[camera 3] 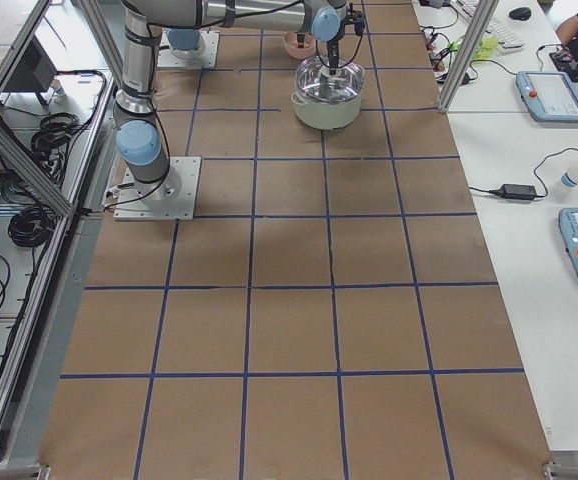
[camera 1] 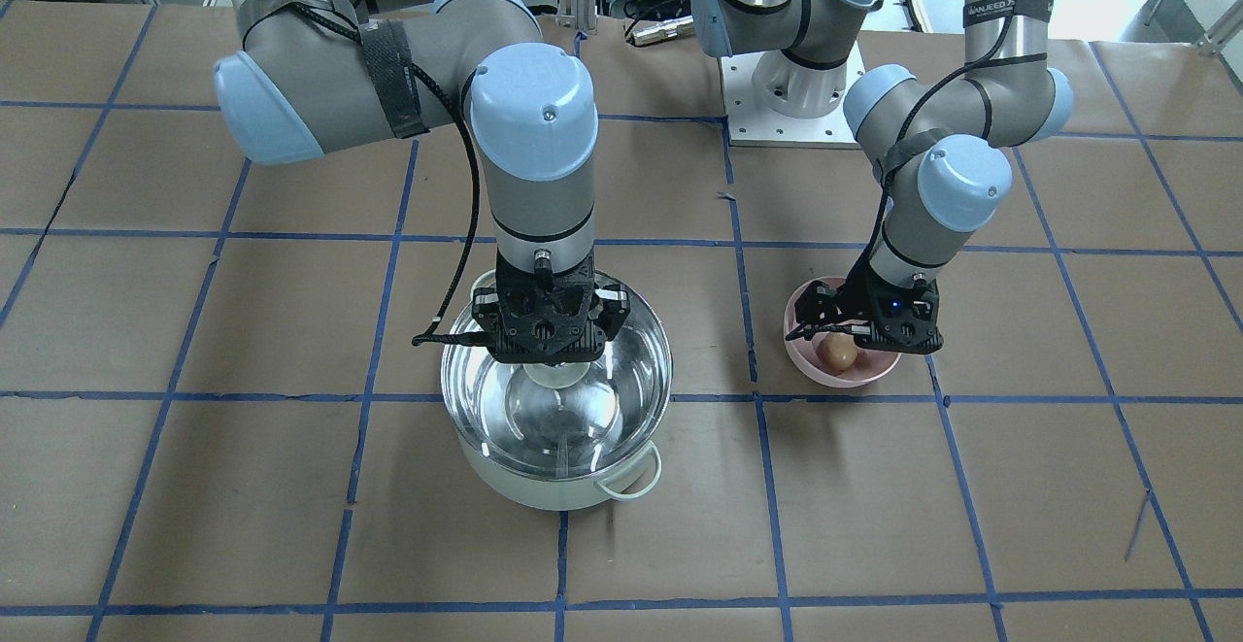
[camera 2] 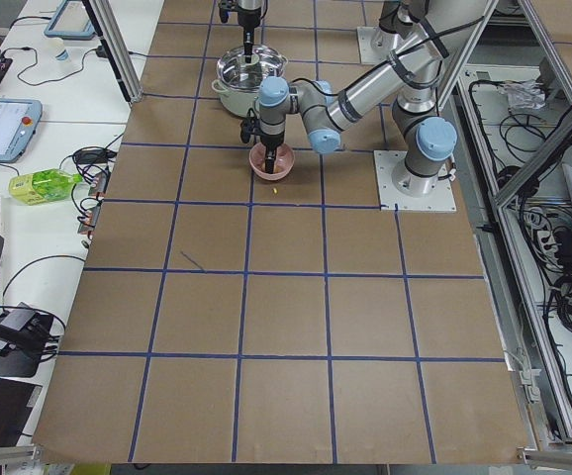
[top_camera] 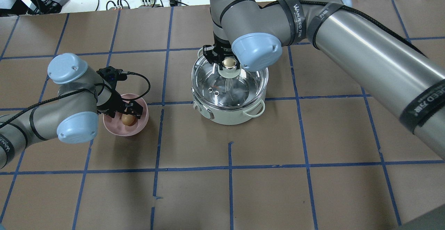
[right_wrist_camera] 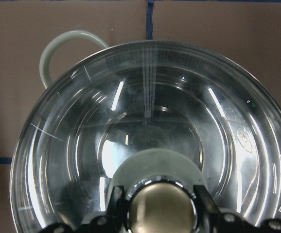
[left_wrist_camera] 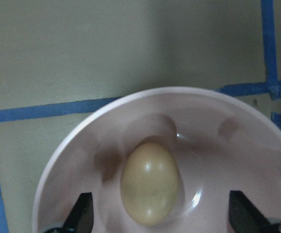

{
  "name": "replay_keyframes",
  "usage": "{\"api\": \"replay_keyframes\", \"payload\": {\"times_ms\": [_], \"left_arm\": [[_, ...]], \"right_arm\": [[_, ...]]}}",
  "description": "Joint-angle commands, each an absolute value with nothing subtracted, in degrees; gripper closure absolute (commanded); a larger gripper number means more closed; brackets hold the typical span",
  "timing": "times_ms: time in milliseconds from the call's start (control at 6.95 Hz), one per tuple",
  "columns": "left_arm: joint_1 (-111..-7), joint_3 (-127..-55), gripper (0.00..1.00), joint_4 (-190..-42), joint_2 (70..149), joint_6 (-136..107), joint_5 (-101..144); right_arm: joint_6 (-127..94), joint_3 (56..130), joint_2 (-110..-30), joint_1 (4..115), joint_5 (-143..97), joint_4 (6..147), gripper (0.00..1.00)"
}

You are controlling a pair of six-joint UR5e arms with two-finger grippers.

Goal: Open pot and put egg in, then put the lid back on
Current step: 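Lift the glass lid off the pot and set it beside with the right gripper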

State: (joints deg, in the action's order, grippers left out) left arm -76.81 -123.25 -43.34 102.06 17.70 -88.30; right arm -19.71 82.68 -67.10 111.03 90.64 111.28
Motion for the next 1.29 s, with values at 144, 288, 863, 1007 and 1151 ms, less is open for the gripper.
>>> {"api": "replay_keyframes", "payload": {"times_ms": [144, 288, 863, 1007, 1151], "left_arm": [[-77.6, -123.14, 0.06, -42.8, 103.27, 10.22, -88.77], [-77.61, -123.13, 0.23, -42.89, 103.45, 10.11, -88.86], [-77.61, -122.96, 0.67, -42.89, 103.45, 10.11, -88.86], [-77.61, -122.87, 0.71, -42.89, 103.45, 10.19, -88.86], [-77.61, -122.78, 0.74, -42.89, 103.45, 10.2, -88.68]], "right_arm": [[-18.12, 81.3, -72.57, 105.94, 89.57, 104.28, 0.79], [-11.06, 81.47, -76.77, 101.64, 88.43, 97.19, 0.79], [2.1, 82.18, -83.67, 91.41, 88.16, 87.19, 0.81], [2.2, 82.18, -83.76, 91.23, 88.33, 87.19, 0.81], [2.11, 82.18, -83.76, 91.67, 88.33, 87.54, 0.82]]}}
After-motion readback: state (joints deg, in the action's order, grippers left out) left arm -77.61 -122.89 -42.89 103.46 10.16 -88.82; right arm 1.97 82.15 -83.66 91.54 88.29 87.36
